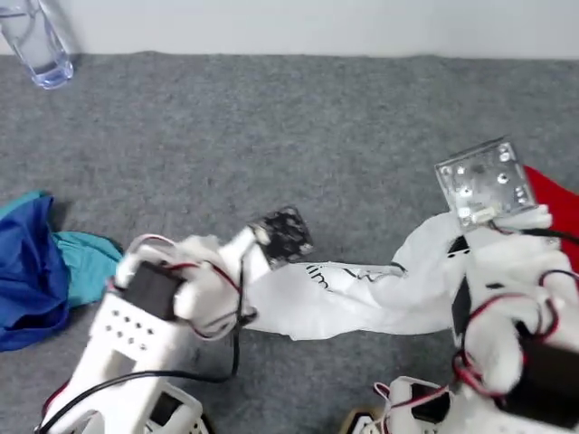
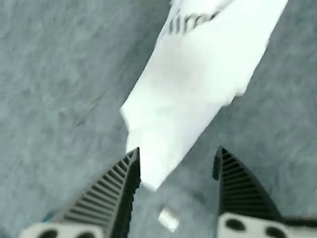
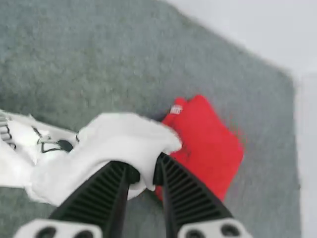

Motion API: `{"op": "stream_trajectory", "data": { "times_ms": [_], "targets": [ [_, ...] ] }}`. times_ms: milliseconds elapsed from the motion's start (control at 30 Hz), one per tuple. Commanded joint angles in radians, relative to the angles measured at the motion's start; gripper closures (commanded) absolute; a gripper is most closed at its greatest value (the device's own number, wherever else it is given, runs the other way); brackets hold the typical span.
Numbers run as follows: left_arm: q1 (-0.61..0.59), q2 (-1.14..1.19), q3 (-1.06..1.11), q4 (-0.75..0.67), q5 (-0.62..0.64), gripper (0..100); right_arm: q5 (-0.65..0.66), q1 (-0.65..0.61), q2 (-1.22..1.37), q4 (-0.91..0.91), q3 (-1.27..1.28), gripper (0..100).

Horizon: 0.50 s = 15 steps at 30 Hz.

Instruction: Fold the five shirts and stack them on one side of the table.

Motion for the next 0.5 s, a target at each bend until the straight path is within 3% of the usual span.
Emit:
{"op": "stream_trajectory", "data": {
  "times_ms": [0, 200, 467],
  "targets": [
    [0.097, 0.0, 0.067, -0.152, 0.064, 76, 0.015, 0.024, 0.008, 0.022, 0.06, 99.0],
    [0.204, 0.048, 0.134, -0.305, 0.077, 77, 0.015, 0.021, 0.008, 0.024, 0.12, 99.0],
    [0.221, 0.408, -0.028, -0.384, 0.074, 77, 0.008, 0.016, 0.008, 0.024, 0.121, 99.0]
  ]
}}
